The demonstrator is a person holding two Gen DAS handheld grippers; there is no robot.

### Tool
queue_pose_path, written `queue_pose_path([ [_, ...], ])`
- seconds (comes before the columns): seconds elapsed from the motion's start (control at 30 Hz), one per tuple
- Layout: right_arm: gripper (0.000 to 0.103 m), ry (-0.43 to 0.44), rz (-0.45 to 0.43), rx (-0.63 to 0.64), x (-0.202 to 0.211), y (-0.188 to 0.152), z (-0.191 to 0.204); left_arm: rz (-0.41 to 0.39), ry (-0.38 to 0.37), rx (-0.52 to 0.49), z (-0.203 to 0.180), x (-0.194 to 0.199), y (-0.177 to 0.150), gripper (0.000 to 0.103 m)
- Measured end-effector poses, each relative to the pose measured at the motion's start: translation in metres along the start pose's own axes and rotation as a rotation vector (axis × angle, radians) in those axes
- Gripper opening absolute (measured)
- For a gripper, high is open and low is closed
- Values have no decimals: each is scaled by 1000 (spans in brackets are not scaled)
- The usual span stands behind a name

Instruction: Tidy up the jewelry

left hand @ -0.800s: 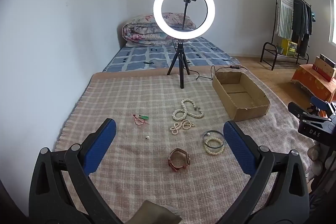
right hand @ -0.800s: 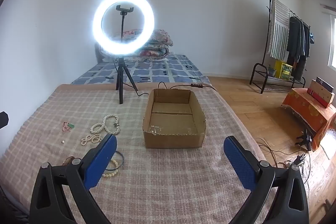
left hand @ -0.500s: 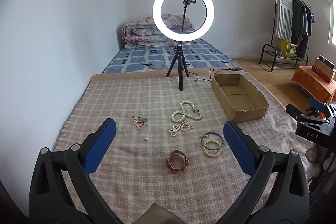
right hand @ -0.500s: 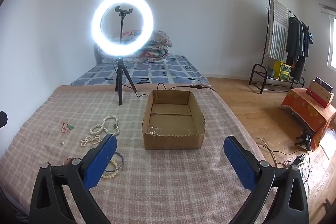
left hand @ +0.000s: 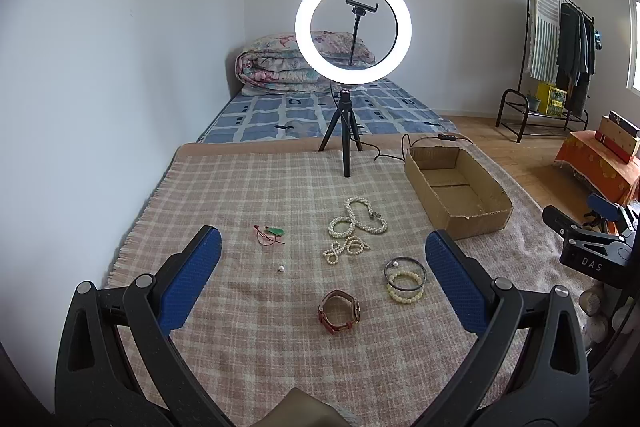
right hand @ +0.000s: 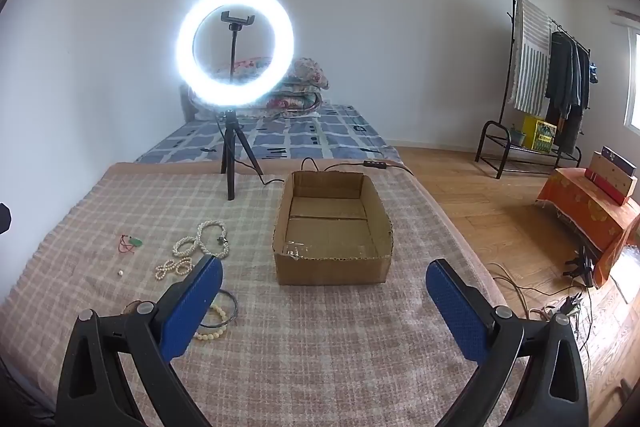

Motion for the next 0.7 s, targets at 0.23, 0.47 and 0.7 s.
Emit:
queue_pose_path([
  [0.23,103,7,5,0,-2,-3,1,-4,2,0,-1,0,-3,103],
  [0.47,103,8,5,-2,-2,-3,2,-6,0,0,-1,0,-4,103],
  [0.7,103,7,6,0,-2,-3,2,-6,-2,-2,-1,2,-2,103],
])
Point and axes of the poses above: each gripper's, at about its wrist camera, not at the fingertips, and x roughly against the way its jaws point, z to its left, y to its top, the point moved 8 cm from there along -x, roughly the way its jaws point, and after that the axes turned 10 degrees about z, right-handed, at the moved point
